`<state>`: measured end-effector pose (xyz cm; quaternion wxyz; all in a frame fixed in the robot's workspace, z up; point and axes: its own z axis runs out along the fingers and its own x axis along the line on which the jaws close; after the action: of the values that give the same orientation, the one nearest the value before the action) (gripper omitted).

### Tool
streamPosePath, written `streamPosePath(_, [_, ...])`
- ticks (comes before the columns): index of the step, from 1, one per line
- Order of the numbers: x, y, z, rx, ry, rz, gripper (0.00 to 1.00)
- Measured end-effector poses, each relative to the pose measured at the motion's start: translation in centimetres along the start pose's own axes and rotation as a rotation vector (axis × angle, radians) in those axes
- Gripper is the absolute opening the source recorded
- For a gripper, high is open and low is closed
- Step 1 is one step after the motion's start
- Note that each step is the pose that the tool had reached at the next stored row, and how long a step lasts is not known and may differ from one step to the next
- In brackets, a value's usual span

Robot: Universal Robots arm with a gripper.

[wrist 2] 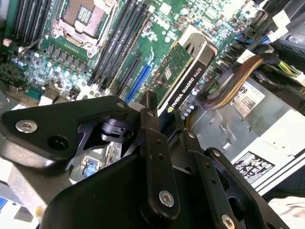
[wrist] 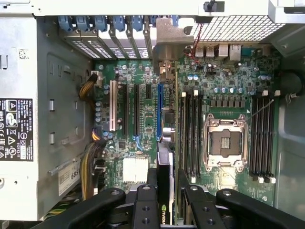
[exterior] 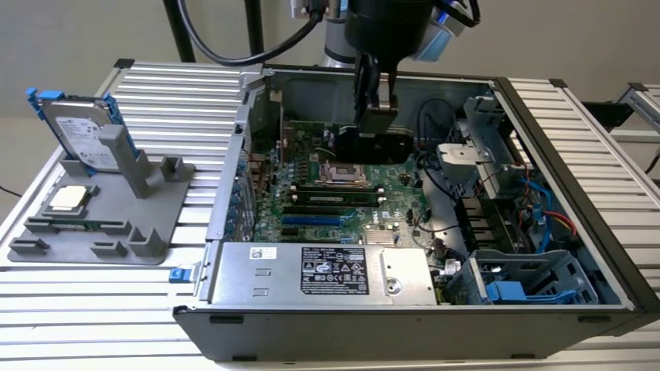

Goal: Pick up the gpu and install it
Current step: 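Insert the gpu into the slot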

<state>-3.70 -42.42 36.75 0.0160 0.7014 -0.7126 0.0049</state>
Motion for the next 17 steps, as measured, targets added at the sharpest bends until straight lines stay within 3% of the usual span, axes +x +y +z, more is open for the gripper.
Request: streamPosePath(17, [-0.03,-0.01,0.84,0.0000,0.0000,0.000,0.00])
